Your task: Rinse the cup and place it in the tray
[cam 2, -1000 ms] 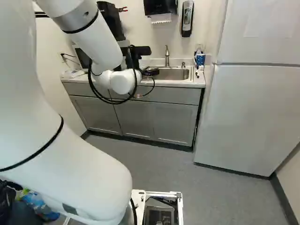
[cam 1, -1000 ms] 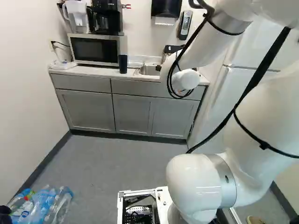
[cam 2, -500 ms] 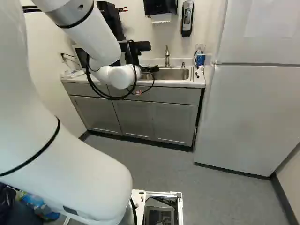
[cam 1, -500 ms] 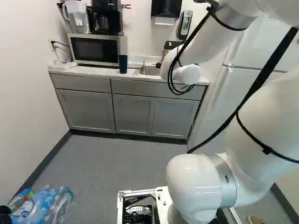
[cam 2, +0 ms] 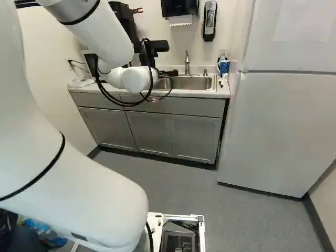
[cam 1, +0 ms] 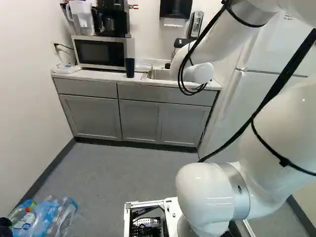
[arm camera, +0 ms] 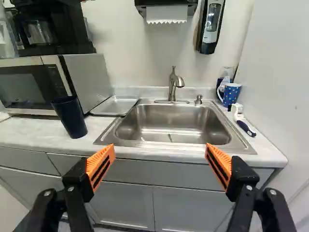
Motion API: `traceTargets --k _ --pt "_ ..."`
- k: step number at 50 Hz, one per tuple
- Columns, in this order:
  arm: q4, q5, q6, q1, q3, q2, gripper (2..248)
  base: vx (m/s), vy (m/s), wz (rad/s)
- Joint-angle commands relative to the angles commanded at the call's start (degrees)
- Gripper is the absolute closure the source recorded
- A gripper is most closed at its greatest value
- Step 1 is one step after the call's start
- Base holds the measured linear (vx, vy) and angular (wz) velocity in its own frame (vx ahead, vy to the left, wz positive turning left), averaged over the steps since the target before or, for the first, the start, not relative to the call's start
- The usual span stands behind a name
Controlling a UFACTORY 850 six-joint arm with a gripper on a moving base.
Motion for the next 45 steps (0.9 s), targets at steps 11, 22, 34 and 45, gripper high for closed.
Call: traceTargets --k 11,22,34,45 --pt "0.0 -2.0 0.0 0.0 -1.5 -0.2 3 0.0 0.0 0.0" --pt "0.0 -4.0 0.0 0.1 -3.1 -0.4 3 0.0 0.0 0.0" --pt "0.0 -6.2 0.0 0.1 -4.8 -0.6 3 0.0 0.0 0.0" --pt "0.0 -8.2 0.0 0.2 -6.3 -0.8 3 0.0 0.0 0.0"
